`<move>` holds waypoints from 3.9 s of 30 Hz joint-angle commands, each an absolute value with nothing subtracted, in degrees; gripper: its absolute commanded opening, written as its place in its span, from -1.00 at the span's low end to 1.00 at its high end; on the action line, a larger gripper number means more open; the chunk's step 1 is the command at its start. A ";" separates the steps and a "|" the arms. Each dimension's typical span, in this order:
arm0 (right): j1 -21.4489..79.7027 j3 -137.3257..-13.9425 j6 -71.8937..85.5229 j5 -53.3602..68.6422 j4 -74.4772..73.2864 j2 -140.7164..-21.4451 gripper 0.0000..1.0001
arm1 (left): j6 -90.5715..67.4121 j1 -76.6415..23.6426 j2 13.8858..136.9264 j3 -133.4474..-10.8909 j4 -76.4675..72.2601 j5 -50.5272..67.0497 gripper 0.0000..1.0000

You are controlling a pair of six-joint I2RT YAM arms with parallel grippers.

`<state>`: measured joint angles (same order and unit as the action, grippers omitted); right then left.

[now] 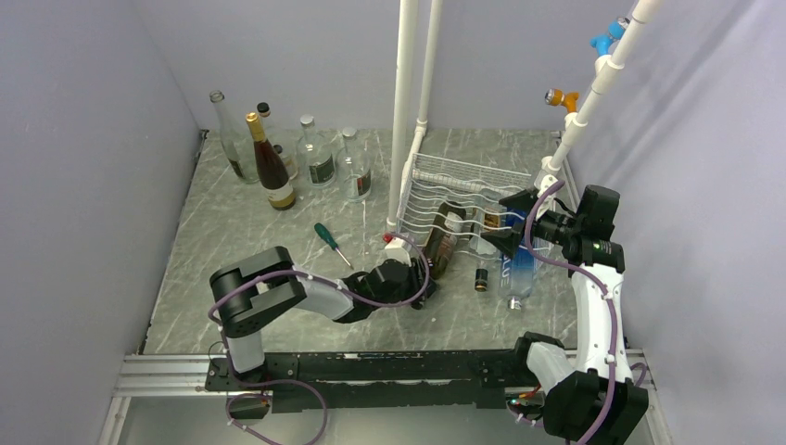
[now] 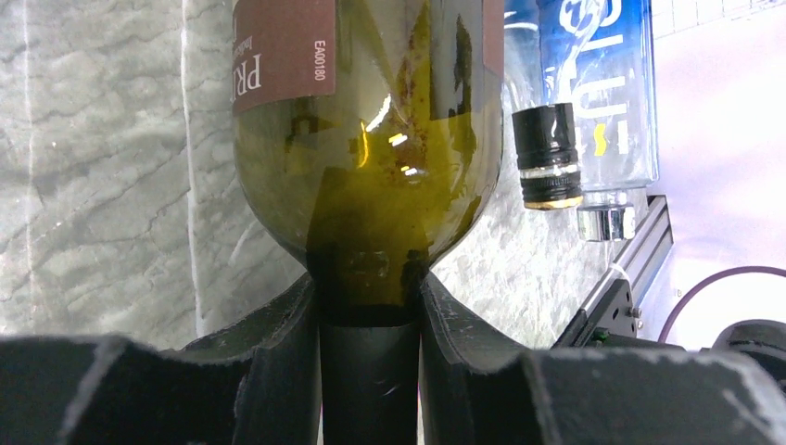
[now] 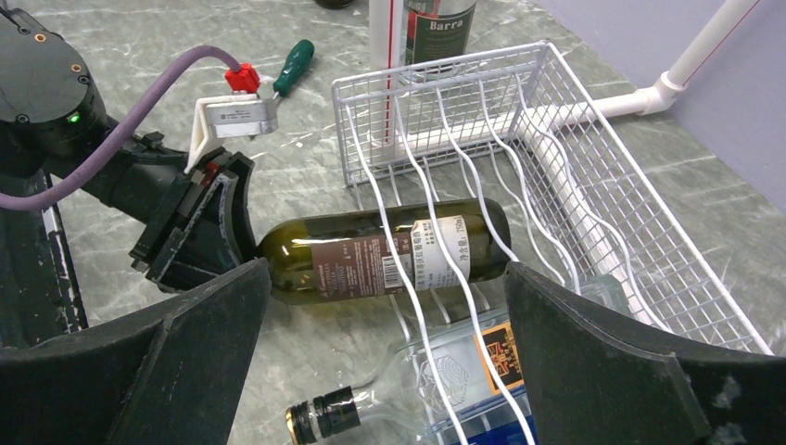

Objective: Take the wine bottle off the wine rack
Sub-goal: Pick up the wine bottle from the wine rack.

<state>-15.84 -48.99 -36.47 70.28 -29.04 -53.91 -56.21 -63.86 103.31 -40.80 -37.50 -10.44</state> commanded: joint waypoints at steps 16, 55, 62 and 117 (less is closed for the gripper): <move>-16.12 -48.16 -37.44 70.36 -27.51 -53.17 0.99 | -58.27 -65.20 93.89 -33.56 -44.58 -4.00 -1.00; -15.13 -46.25 -46.78 76.60 -32.43 -52.54 0.99 | -61.57 -66.27 69.88 -24.59 -26.57 3.32 -1.00; -5.87 -45.81 -64.91 76.26 -42.77 -52.87 0.99 | -60.26 -66.27 66.35 -25.84 -20.08 4.97 -1.00; 49.04 -38.39 -71.73 28.25 -18.71 -71.30 0.96 | -56.32 -60.42 67.07 -37.53 -3.93 18.11 -1.00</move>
